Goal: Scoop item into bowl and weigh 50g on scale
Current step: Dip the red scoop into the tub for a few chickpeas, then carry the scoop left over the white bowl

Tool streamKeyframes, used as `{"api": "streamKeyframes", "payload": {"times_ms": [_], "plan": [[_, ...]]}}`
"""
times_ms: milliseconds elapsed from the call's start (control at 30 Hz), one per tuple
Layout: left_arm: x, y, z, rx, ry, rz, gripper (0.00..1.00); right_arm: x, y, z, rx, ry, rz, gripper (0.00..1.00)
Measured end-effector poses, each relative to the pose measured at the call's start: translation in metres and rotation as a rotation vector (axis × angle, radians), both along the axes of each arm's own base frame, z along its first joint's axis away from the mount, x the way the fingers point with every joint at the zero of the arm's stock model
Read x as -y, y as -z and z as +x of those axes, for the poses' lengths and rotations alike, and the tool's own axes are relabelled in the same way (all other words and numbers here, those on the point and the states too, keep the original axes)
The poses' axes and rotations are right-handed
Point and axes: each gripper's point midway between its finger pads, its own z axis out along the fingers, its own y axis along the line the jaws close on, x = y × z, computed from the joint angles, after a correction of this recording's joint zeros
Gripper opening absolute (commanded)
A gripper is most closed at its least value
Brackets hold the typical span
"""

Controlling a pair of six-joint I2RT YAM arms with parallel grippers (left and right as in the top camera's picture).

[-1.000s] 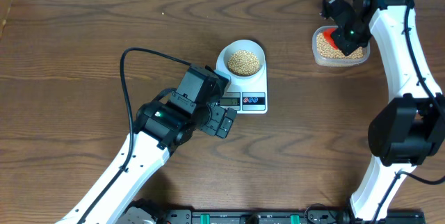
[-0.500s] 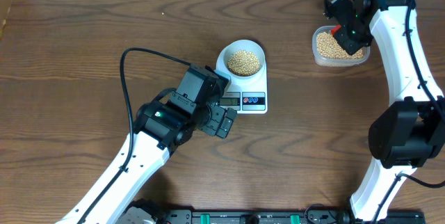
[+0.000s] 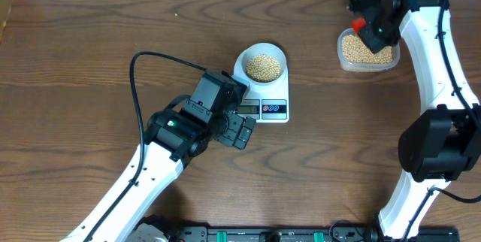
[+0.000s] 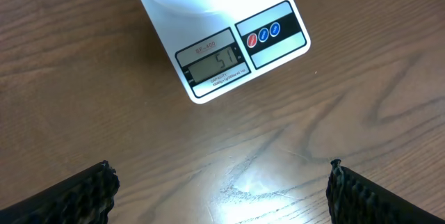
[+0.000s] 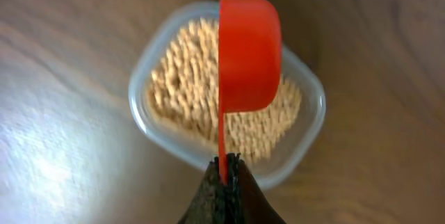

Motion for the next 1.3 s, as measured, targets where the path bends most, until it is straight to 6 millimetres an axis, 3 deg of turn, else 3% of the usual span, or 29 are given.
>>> {"api": "streamKeyframes", "payload": {"times_ms": [100, 267, 433, 700, 1000, 1300], "plan": [[0.0, 0.0, 0.0, 0.0, 0.0, 0.0, 0.98, -0.02, -0.008, 0.015, 0.067, -0.043, 0.105, 0.01], [0.0, 0.0, 0.0, 0.0, 0.0, 0.0, 0.98, -0.074, -0.037, 0.026, 0.165, -0.188, 0.397, 0.01], [0.0, 0.0, 0.0, 0.0, 0.0, 0.0, 0.98, -0.119, -0.059, 0.013, 0.165, -0.314, 0.597, 0.01], [0.0, 0.0, 0.0, 0.0, 0.0, 0.0, 0.98, -0.17, -0.058, -0.02, 0.08, -0.473, 0.661, 0.01], [0.0, 0.0, 0.0, 0.0, 0.0, 0.0, 0.98, -0.194, -0.034, -0.046, 0.02, -0.617, 0.578, 0.01], [0.0, 0.0, 0.0, 0.0, 0.0, 0.0, 0.98, -0.191, 0.005, -0.06, -0.041, -0.681, 0.453, 0.01]]}}
